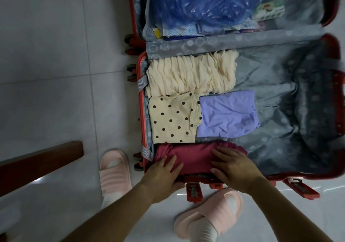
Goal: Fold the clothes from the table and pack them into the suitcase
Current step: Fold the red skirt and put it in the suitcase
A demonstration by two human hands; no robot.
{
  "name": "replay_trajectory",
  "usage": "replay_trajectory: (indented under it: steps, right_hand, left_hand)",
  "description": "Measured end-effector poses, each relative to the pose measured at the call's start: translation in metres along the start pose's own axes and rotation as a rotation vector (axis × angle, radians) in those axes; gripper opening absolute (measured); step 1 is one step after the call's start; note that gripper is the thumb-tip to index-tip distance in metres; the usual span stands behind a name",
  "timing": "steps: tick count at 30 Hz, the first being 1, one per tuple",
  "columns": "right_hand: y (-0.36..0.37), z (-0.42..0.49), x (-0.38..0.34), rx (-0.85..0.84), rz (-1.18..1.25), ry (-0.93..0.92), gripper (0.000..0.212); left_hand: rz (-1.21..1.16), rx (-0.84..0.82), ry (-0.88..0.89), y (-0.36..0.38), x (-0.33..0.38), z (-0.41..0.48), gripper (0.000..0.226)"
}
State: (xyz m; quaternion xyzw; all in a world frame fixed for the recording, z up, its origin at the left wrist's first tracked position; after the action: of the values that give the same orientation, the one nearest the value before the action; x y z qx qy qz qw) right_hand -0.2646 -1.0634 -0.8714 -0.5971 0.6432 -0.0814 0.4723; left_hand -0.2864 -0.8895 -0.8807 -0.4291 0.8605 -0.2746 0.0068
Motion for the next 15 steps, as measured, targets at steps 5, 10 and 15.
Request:
replay_trajectory:
  steps: [5, 10, 15]
  right_hand:
    - [0.013, 0.021, 0.016, -0.135, -0.014, 0.099, 0.086]
    - [0.024, 0.034, 0.021, -0.28, -0.021, 0.193, 0.133]
    - [0.0, 0.021, 0.003, -0.219, -0.024, 0.259, 0.111]
  left_hand:
    - [-0.055, -0.104, -0.01, 0.007, -0.011, 0.019, 0.105]
    - [-0.191, -0.199, -0.101, -0.002, -0.025, 0.036, 0.071]
    - [-0.253, -0.165, -0.128, -0.018, -0.021, 0.013, 0.067]
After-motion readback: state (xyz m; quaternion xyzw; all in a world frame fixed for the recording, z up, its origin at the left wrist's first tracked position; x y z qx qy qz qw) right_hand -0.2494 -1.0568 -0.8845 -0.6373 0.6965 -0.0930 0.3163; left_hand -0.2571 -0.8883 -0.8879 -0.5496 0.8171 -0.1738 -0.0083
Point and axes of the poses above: each hand's wrist, its own z-axis towards the middle knuckle, its own y-axis out of the palm, x = y × z, the point moved 10 cm from there along z, towards the middle knuckle, and after that the axes turned 10 degrees about z, right-handed, at the moved point
